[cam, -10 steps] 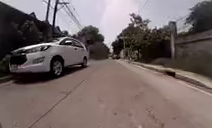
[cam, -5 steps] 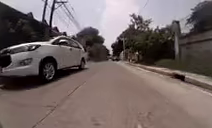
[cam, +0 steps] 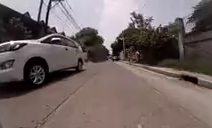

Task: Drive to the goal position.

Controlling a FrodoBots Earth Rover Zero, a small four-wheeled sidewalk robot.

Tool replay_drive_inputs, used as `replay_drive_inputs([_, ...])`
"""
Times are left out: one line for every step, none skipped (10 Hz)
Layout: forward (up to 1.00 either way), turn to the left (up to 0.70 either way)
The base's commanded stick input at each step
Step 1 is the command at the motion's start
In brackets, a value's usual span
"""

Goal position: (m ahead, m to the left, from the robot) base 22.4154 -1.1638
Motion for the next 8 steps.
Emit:
replay_drive_inputs([1.0, 0.03])
replay_drive_inputs([1.0, 0.03])
replay_drive_inputs([1.0, 0.03])
replay_drive_inputs([1.0, 0.03])
replay_drive_inputs([1.0, 0.03])
replay_drive_inputs([1.0, 0.03])
replay_drive_inputs([1.0, 0.03])
replay_drive_inputs([1.0, 0.03])
